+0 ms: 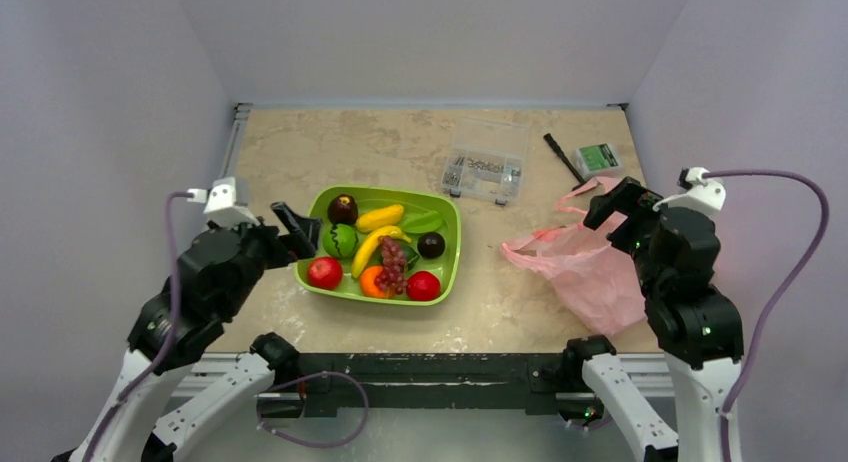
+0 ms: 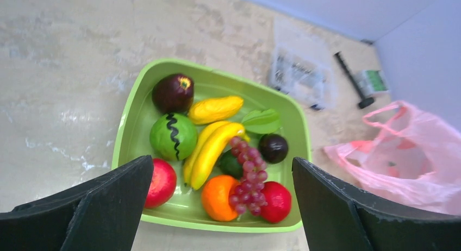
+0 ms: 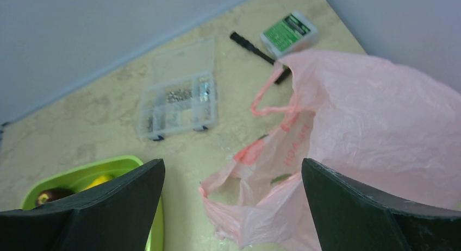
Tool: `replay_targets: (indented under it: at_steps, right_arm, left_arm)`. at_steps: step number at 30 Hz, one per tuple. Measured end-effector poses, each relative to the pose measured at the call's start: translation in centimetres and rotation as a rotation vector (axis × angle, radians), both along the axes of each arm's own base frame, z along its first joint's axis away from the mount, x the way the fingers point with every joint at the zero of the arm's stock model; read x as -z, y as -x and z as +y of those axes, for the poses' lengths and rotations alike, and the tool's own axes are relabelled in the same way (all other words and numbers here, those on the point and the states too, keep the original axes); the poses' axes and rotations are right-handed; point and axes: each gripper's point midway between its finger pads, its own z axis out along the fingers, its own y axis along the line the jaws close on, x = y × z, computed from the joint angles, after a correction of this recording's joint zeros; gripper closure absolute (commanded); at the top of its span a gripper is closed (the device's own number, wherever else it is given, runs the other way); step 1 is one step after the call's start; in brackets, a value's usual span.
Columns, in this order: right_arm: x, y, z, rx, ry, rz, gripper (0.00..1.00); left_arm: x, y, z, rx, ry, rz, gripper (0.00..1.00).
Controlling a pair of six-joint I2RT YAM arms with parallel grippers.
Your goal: Take the fake fruits out of the plastic bag
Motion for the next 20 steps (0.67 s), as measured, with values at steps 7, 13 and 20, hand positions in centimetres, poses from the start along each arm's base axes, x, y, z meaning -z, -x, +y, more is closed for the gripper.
replay_targets:
  at_steps: [7,13,20]
  right_arm:
    - [-6.6,3.0,-0.2,-0.052,0.032,-0.236,0.01]
    - [-9.5,4.4,-0.4,-0.061,0.042,-0.332,0.01]
    - [-10.4,4.8,-0.7,-0.055,0.056,-0.357,0.01]
  left_arm:
    - [-7.8,5.1,3.0,0.038,0.114,-0.218,0.00]
    - [-11.7,8.8,5.7,0.039,0.187,-0.364,0.00]
    - [-13.1,9.9,7.4,0.000,0.194,-0.421,0.00]
